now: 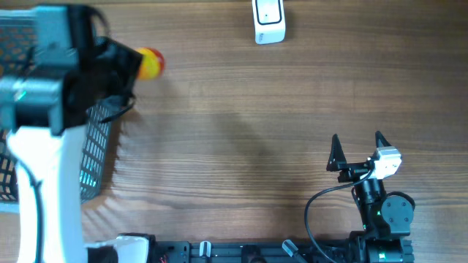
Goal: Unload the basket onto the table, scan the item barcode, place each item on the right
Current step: 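Carry the bottle toward the scanner and set it upright on table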
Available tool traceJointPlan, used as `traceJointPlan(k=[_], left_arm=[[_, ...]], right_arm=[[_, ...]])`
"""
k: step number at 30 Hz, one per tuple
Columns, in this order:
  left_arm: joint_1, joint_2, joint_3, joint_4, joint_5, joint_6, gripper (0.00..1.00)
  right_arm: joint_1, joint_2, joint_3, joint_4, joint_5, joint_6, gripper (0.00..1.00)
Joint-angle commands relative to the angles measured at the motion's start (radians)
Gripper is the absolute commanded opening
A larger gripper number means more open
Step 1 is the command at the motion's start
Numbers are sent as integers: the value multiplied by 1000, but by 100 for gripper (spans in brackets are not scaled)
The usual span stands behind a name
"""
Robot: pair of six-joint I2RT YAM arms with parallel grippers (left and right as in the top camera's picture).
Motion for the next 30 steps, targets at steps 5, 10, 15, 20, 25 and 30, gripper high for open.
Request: traceJointPlan(k=[5,10,15,20,25,30], left_arm=[[-139,168,18,-68,-25,24,49],[-224,268,18,-51,-21,22,49],[-322,381,18,-51,8,22,49],[-386,450,18,-50,17,22,50],[-441,506,18,-51,16,22,50],[-471,546,18,-46,-29,23,50]], right_arm=[[3,0,-1,3,5,-10,100],[3,0,-1,3,5,-11,100],[3,0,-1,3,5,-11,100],[3,0,-1,3,5,-10,100],[3,0,-1,3,5,-11,100],[3,0,-1,3,5,-10,100]])
